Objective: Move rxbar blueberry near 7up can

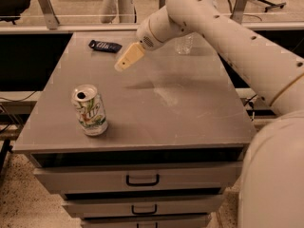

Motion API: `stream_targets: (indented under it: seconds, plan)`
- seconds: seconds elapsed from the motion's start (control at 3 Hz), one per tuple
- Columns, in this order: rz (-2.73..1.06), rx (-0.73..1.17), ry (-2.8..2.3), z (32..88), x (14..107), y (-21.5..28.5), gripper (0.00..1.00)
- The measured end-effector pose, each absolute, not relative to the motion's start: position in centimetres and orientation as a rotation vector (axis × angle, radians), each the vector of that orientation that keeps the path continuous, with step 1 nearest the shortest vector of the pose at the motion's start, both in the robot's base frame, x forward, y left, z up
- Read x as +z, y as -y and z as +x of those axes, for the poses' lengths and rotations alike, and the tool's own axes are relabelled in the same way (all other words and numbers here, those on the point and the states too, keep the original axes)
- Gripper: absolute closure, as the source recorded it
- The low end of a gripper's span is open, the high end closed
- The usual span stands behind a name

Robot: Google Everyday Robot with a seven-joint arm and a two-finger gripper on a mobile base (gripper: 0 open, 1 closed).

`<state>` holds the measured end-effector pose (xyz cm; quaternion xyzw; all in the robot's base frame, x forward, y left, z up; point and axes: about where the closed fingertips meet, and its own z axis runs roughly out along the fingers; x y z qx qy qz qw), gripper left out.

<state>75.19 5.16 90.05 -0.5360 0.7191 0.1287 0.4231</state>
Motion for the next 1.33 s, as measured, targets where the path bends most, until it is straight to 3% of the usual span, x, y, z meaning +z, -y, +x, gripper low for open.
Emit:
stream_targets:
  seconds: [1.33]
  plan:
    - [-1.076,0.452,-1.875,86.4,85.0,-11.0,0.0]
